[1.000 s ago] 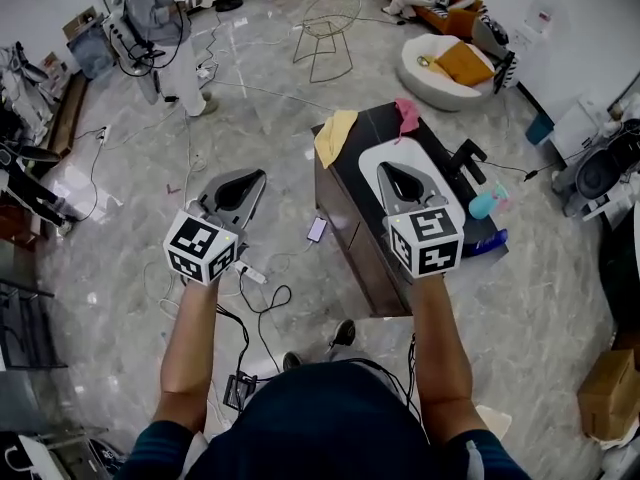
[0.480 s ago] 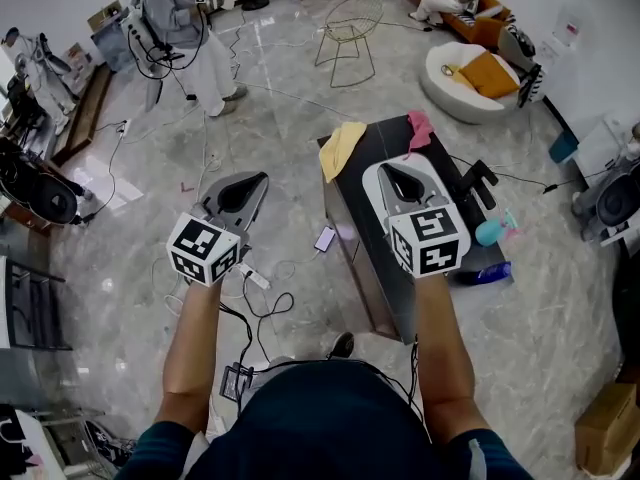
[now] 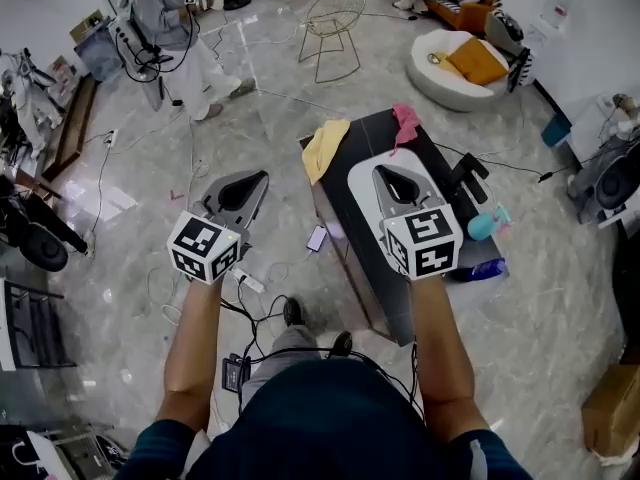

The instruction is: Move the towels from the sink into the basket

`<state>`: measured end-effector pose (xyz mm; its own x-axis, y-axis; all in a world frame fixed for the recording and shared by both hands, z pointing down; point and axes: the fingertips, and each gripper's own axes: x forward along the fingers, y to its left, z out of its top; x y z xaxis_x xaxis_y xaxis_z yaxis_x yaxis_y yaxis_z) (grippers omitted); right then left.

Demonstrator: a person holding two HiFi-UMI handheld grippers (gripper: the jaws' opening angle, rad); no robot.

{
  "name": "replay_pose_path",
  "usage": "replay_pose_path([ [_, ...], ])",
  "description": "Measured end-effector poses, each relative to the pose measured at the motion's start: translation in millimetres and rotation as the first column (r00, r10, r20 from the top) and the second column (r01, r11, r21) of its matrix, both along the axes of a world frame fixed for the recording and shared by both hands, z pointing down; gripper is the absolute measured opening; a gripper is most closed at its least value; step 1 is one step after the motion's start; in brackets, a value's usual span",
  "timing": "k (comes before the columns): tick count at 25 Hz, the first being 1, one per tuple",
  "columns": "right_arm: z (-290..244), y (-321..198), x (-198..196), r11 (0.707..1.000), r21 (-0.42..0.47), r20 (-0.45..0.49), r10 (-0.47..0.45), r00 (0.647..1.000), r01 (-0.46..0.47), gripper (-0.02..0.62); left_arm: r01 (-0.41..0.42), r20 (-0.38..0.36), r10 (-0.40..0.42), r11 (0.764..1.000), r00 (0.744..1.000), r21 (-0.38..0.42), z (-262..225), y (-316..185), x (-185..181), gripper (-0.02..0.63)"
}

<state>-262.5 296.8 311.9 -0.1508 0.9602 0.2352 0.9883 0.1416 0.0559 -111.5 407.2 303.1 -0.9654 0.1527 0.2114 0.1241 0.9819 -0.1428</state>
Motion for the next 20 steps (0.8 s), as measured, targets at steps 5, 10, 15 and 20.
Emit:
replay_pose_path([
  [5,3.2,0.5,-21.0,0.998,0.029,0.026,0.063,0.998,-0.064,0.009,-0.064,0.031,0.063,0.998,0.998,0.02,3.3,18.8,-35.6,0.006],
  [10,-1.0,24.6,-37.0,0.99,0.047,0.04,0.133,0.99,-0.134,0.009,-0.144,0.05,0.142,0.989,0.989,0.03,-0.8,55.0,-70.0,0.006],
  [15,1.1,63.0,-44.3,0.981,0.062,0.046,0.181,0.982,-0.184,0.009,-0.203,0.059,0.201,0.978,0.978,0.037,-1.0,101.2,-94.0,0.006],
  [20,2.5,101.4,-54.3,0.969,0.072,0.045,0.235,0.971,-0.238,0.009,-0.253,0.055,0.25,0.966,0.967,0.049,2.8,147.9,-113.1,0.006],
])
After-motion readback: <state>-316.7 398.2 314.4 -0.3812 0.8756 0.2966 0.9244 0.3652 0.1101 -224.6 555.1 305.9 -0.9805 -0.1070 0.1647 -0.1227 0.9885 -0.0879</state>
